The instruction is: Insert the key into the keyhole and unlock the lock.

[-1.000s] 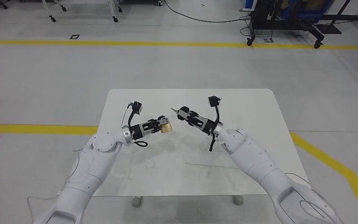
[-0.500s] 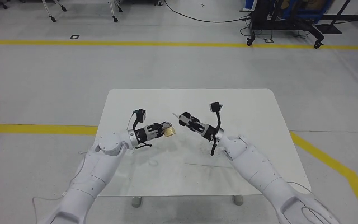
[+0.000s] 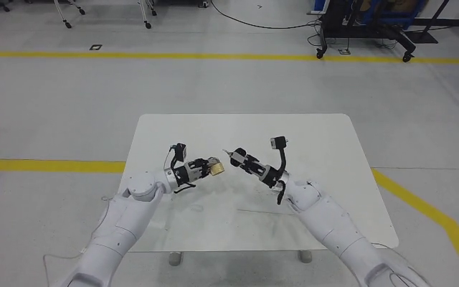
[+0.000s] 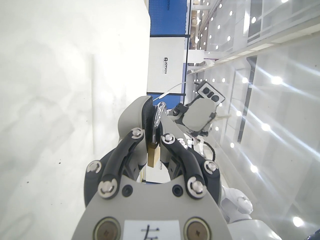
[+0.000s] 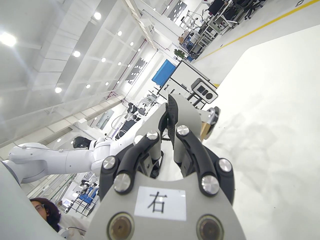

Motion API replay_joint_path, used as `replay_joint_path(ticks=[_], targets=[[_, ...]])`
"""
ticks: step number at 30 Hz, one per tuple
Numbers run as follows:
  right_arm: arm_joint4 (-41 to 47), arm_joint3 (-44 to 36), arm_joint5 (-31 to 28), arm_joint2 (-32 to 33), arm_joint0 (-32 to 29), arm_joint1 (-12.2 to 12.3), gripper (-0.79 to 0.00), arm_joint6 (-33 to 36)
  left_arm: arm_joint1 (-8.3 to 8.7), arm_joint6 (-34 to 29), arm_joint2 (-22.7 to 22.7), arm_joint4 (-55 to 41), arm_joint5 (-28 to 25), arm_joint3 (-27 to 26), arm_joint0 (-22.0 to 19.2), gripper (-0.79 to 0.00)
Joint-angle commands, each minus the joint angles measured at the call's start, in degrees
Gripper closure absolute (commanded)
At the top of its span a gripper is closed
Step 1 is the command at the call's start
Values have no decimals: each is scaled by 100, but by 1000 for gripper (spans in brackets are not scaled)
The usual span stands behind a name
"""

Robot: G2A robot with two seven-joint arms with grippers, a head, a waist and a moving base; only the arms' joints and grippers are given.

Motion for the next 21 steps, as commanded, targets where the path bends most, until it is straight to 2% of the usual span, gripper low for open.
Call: replay_joint_path(ticks=[1,5,11,21], targets=[[811,-282,272,161,-173,64,0,297,-21,-14,7,-249,449,21,2,0],[1037,-815,1242,606,-673,254,0,536,-61,-96,8,-566,916,44,-120,0],[1335,-2277,2661,1535,-1789,579,0,909,-104,55,31,-530,940,157,-336,0],[1335,-2277,2661,1535,-1789,579,0,909,-100,133,19,-514,958,180,-290,0]])
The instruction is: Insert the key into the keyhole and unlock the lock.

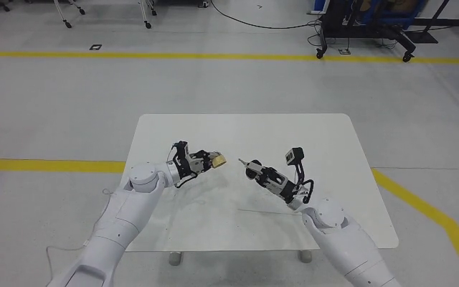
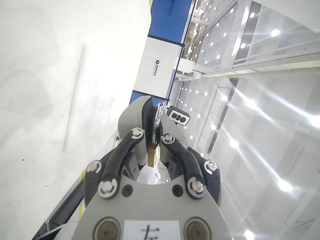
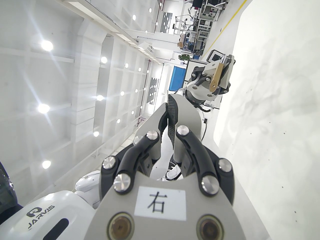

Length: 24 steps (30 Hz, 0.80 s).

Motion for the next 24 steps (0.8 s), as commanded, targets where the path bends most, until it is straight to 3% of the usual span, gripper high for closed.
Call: replay_joint_path(ticks=[1,6,11,16,24], targets=[[0,0,1,0,0,0,0,0,6,118,-29,6,29,42,64,0],[-121,41,816,-306,47,-63,0,-262,-10,261,-17,153,116,-214,-72,0],[-184,-291,1542,-526,-75,-118,0,-767,-45,424,71,262,143,-145,-58,0],[-338,-761,1788,-541,-333,-142,0,-1449,-78,478,148,352,165,-220,-73,0],[-464,-777,2037,-607,-342,-230,0,-2320,-84,680,112,498,-64,-338,37,0]])
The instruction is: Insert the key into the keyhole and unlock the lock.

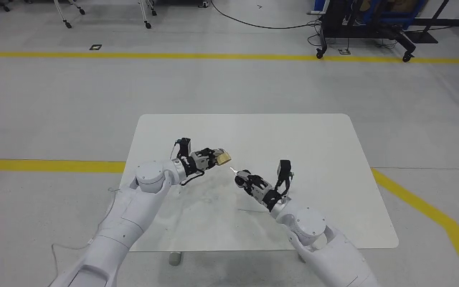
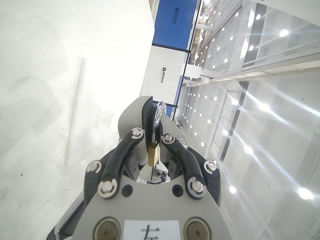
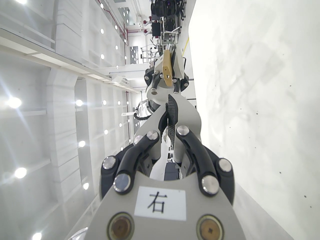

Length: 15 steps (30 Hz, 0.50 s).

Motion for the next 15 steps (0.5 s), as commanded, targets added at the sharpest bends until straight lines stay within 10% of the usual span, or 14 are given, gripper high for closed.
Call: replay_joint_path(ticks=[1,15], targets=[[-27,55,-38,-40,17,-28,0,-153,9,93,-25,89,-45,-62,43,0],[183,189,-149,-181,54,-102,0,-136,68,287,-287,92,-166,-365,318,0]])
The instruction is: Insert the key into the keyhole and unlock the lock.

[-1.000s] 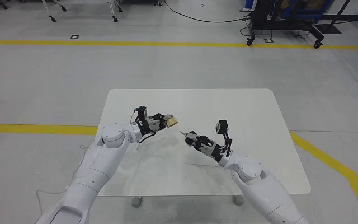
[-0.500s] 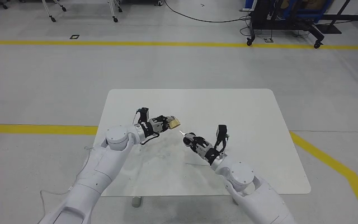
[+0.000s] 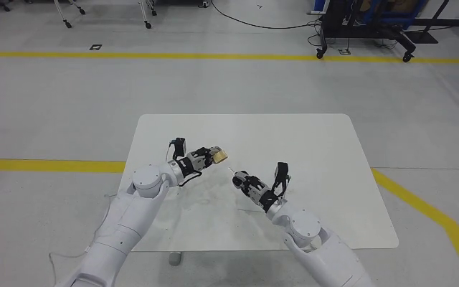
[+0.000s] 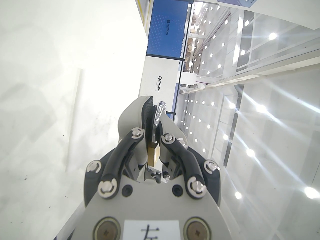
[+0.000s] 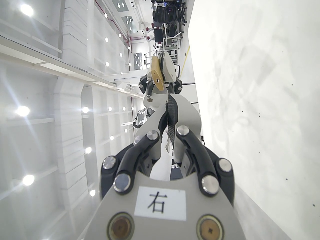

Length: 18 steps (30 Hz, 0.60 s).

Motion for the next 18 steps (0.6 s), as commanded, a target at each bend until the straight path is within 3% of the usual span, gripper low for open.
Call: replay_joint_path(ticks=[1,8,18], targets=[[1,0,0,0,0,0,0,0,0,1,0,1,0,0,0,0],[-771,13,-236,-296,15,-101,0,-760,-6,155,4,83,107,-191,131,0],[-919,218,-280,-406,165,-231,0,-1083,-29,144,83,276,157,-281,146,0]])
